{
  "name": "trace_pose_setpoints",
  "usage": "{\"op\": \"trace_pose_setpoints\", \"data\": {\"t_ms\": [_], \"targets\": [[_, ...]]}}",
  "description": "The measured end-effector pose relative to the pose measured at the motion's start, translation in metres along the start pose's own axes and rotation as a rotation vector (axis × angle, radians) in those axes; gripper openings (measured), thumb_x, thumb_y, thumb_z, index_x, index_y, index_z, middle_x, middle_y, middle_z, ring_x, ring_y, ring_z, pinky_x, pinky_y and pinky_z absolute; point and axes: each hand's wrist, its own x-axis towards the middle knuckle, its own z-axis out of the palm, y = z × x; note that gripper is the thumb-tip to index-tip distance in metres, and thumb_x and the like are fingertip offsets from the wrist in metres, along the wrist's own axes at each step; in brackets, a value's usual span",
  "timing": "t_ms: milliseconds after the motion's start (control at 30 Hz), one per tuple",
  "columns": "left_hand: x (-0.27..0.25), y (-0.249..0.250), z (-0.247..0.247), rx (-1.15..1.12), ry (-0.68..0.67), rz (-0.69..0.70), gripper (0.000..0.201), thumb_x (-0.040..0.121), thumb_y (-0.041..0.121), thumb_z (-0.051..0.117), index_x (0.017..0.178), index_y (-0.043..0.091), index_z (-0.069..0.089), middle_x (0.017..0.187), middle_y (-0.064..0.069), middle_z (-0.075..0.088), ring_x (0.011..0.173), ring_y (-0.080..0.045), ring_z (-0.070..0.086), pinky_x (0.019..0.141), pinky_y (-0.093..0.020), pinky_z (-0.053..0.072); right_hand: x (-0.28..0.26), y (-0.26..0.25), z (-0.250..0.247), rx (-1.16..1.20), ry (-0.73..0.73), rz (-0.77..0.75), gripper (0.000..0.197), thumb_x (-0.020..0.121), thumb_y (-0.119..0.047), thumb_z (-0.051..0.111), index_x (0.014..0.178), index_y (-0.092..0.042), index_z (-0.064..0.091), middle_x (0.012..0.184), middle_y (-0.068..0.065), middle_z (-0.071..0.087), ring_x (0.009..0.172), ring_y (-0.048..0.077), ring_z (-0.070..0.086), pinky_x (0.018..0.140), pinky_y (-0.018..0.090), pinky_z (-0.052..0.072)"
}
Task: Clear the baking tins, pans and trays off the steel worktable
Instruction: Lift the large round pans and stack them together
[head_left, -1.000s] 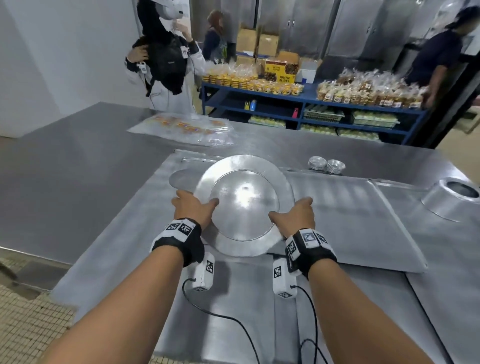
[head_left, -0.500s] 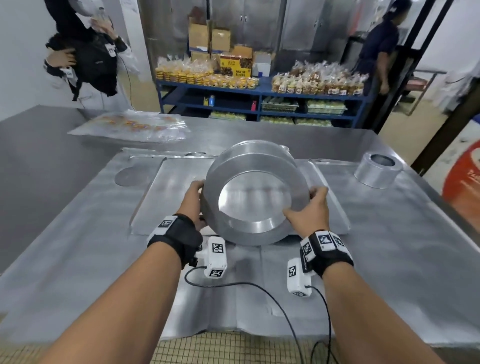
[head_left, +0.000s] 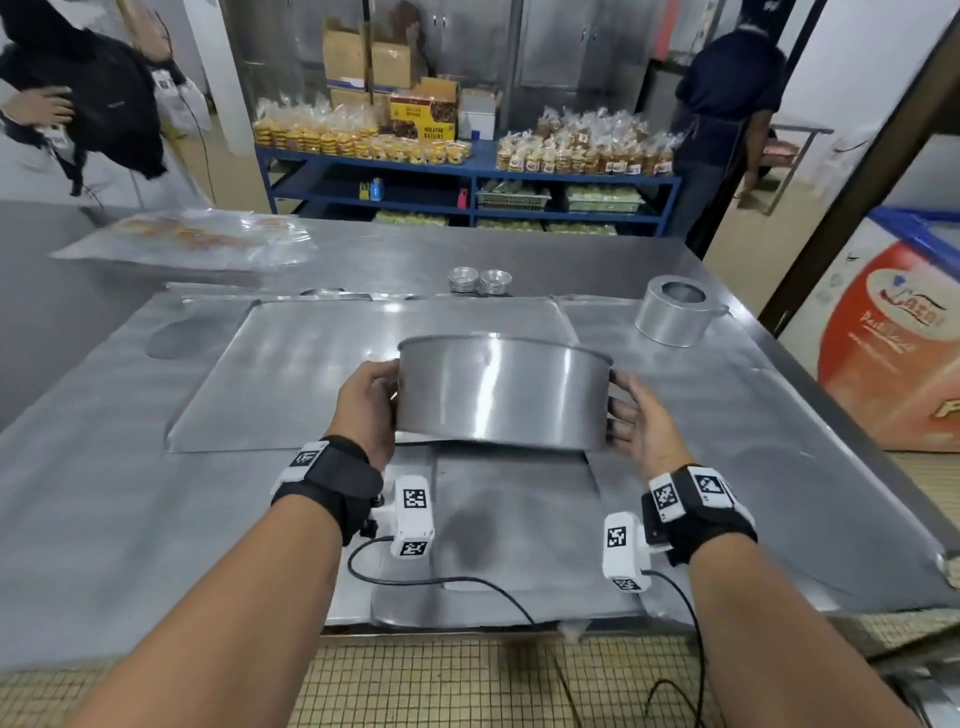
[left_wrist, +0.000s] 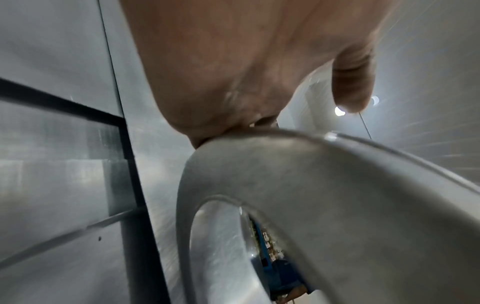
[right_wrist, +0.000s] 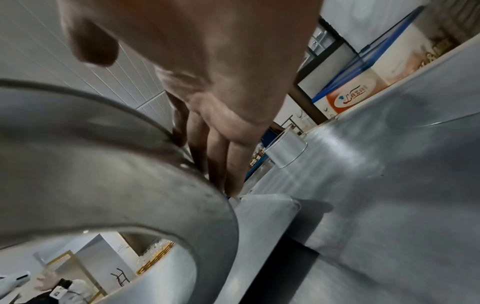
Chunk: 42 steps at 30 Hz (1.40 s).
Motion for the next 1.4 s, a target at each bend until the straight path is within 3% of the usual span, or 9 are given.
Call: {"op": "trace_pose_setpoints", "data": {"t_ms": [67,200,367,567,700,867,967,1067,1400], "targets": [[-0.004,-0.01,0.012,0.071,-0.01,-0.046,0.043,0.087,0.051,0.051,0.113,0.02,0.067,0.093,0.003,0.06,0.089,-0.02,0.055,0.062,-0.025,0.044,0.0,0.006,-0.011,-0.022,0.044,0.011,0.048,0.08,-0.061,0.058,0.112,-0.026,0.064,0.097,-0.004,0.069,0.081,0.015,0.065,0.073,0.029,0.05],[-0.004,-0.034,0.021,0.083,-0.032,-0.035,0.041,0.098,0.036,0.054,0.133,0.016,0.061,0.122,-0.005,0.069,0.115,-0.024,0.062,0.092,-0.034,0.05,-0.004,0.02,-0.029,-0.121,0.082,-0.036,0.017,0.095,-0.021,0.064,0.111,-0.017,0.064,0.088,0.0,0.067,0.07,0.011,0.063,0.064,0.024,0.054],[-0.006,-0.058,0.013,0.133,0.019,-0.025,0.046,0.098,0.001,0.049,0.141,0.016,0.052,0.13,-0.014,0.064,0.109,-0.029,0.063,0.093,-0.039,0.052,-0.003,0.042,-0.047,-0.285,0.121,-0.01,0.051,0.076,0.018,0.058,0.119,-0.009,0.064,0.088,-0.005,0.074,0.075,0.02,0.068,0.064,0.034,0.055],[-0.009,-0.08,0.005,0.214,0.044,-0.074,0.059,0.089,-0.017,0.043,0.139,0.014,0.054,0.127,-0.018,0.064,0.112,-0.037,0.062,0.092,-0.043,0.054,-0.016,0.056,-0.053,-0.418,0.199,-0.025,0.043,0.051,-0.003,0.056,0.086,-0.024,0.068,0.091,-0.001,0.075,0.084,0.024,0.071,0.078,0.05,0.06],[-0.016,-0.085,0.004,0.222,0.06,-0.067,0.063,0.087,-0.021,0.038,0.137,0.013,0.053,0.124,-0.012,0.065,0.106,-0.033,0.064,0.085,-0.039,0.056,-0.021,0.064,-0.054,-0.468,0.235,-0.012,0.057,0.045,-0.006,0.055,0.1,-0.018,0.067,0.096,0.003,0.075,0.087,0.021,0.071,0.082,0.047,0.06],[-0.014,-0.094,-0.006,0.255,0.068,-0.057,0.067,0.082,-0.022,0.04,0.137,0.014,0.053,0.13,-0.007,0.061,0.111,-0.028,0.063,0.08,-0.037,0.056,-0.03,0.066,-0.049,-0.491,0.257,0.004,0.048,0.064,0.018,0.058,0.105,-0.005,0.064,0.1,0.012,0.071,0.085,0.021,0.067,0.056,0.011,0.053],[-0.014,-0.098,-0.009,0.282,0.082,-0.064,0.07,0.08,-0.022,0.04,0.136,0.017,0.055,0.13,-0.004,0.062,0.111,-0.027,0.063,0.076,-0.035,0.055,-0.037,0.063,-0.043,-0.481,0.266,-0.017,0.049,0.059,0.012,0.062,0.106,0.001,0.064,0.096,0.012,0.07,0.075,0.012,0.064,0.051,0.005,0.047],[-0.015,-0.098,-0.009,0.288,0.092,-0.061,0.069,0.08,-0.022,0.038,0.134,0.018,0.055,0.125,-0.001,0.062,0.105,-0.024,0.063,0.076,-0.035,0.054,-0.041,0.061,-0.039,-0.456,0.277,-0.039,0.063,0.044,-0.004,0.055,0.106,0.001,0.064,0.092,0.011,0.07,0.072,0.008,0.063,0.052,0.006,0.048],[-0.021,-0.092,-0.005,0.364,0.127,-0.062,0.065,0.085,-0.021,0.035,0.137,0.016,0.051,0.098,0.011,0.06,0.078,-0.011,0.061,0.073,-0.034,0.056,-0.048,0.072,-0.035,-0.489,0.363,-0.035,0.045,0.05,0.001,0.063,0.095,-0.005,0.064,0.087,0.011,0.07,0.078,0.023,0.067,0.059,0.022,0.053]]}}
